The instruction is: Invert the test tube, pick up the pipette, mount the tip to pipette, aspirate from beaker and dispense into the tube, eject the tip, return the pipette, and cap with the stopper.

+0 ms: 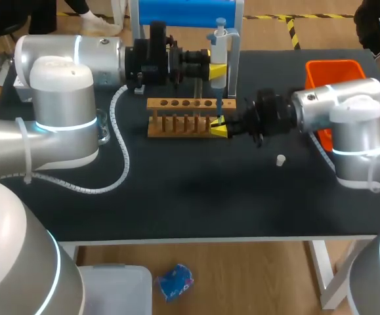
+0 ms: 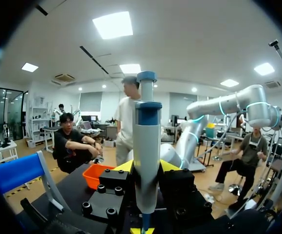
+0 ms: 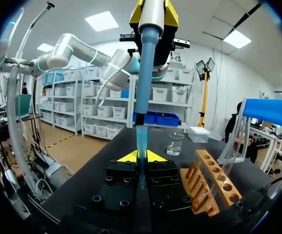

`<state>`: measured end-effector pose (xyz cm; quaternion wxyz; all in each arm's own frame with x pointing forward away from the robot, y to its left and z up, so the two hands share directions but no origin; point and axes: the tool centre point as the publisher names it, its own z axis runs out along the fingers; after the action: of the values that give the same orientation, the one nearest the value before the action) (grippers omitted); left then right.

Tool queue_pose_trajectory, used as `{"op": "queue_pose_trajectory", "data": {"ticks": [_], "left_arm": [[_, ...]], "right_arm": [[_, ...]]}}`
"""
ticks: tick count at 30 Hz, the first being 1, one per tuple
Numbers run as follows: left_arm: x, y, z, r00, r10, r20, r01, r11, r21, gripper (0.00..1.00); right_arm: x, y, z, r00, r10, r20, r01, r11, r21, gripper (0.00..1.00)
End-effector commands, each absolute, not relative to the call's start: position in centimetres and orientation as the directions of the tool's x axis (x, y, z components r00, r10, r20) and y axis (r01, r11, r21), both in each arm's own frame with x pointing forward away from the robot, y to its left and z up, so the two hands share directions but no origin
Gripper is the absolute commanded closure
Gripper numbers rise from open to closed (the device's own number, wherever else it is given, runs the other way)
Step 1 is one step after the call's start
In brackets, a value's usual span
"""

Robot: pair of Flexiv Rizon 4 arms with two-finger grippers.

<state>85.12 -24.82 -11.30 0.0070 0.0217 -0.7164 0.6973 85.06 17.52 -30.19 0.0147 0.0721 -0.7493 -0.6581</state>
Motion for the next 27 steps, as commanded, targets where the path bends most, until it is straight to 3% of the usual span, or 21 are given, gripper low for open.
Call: {"op": "queue_pose_trajectory", "data": {"ticks": [1, 27], "left_arm": [[85.15, -24.83, -11.37, -0.999, -0.020, 0.039, -0.039, 0.023, -0.999, 1.00], [85.15, -24.83, -11.37, -0.999, -0.020, 0.039, -0.039, 0.023, -0.999, 1.00]], "right_arm": [[85.35, 17.62, -30.05, -0.988, -0.135, -0.070, -0.088, 0.133, 0.987, 1.00], [84.62, 17.23, -29.57, -0.984, -0.157, -0.084, -0.118, 0.216, 0.969, 1.00]]}}
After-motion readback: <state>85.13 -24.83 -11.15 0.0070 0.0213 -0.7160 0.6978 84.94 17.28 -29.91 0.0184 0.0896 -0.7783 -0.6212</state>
